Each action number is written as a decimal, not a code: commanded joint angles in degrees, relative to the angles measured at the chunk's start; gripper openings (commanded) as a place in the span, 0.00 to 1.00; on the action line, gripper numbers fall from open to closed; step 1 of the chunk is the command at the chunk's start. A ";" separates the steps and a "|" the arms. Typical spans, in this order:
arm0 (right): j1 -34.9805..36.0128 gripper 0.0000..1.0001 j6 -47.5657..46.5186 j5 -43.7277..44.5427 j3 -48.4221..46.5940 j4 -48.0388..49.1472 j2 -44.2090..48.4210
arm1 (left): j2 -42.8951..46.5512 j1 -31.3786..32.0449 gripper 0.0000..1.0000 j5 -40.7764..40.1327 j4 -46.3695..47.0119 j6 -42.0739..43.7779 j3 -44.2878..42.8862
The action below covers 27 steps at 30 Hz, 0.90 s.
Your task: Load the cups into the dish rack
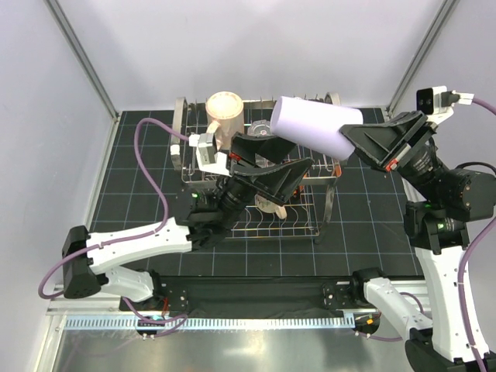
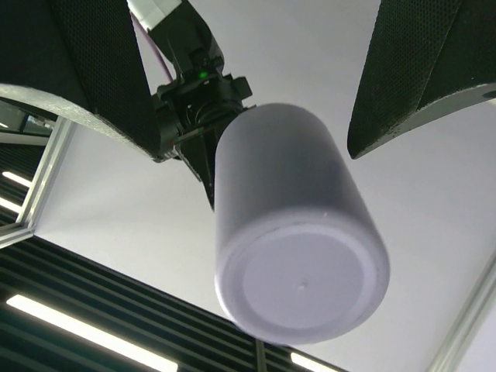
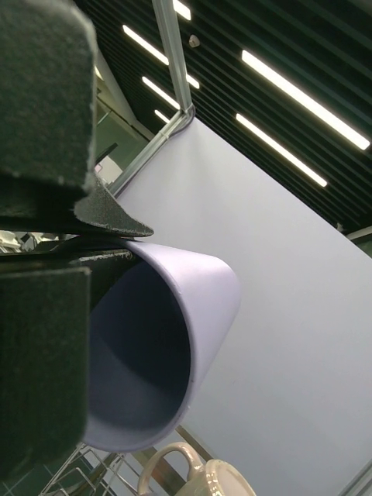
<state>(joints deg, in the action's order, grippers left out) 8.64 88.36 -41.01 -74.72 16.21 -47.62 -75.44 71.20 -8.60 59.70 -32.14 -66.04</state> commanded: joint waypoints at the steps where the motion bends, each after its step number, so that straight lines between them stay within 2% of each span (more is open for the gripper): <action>1: 0.67 0.04 0.24 0.67 0.80 1.99 0.94 | -1.63 0.34 1.00 -1.95 9.81 3.22 -3.48; 18: 2.08 0.04 0.85 -0.29 1.59 2.07 1.47 | -4.89 0.26 0.99 -4.40 14.56 6.04 -6.73; 27: 3.04 0.04 1.64 -0.29 3.70 2.95 1.91 | -6.56 0.34 0.77 -5.81 14.65 5.77 -7.88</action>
<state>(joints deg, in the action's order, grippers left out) 11.18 89.12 -41.08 -71.55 17.12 -45.93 -81.84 71.20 -13.65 71.05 -27.94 -71.55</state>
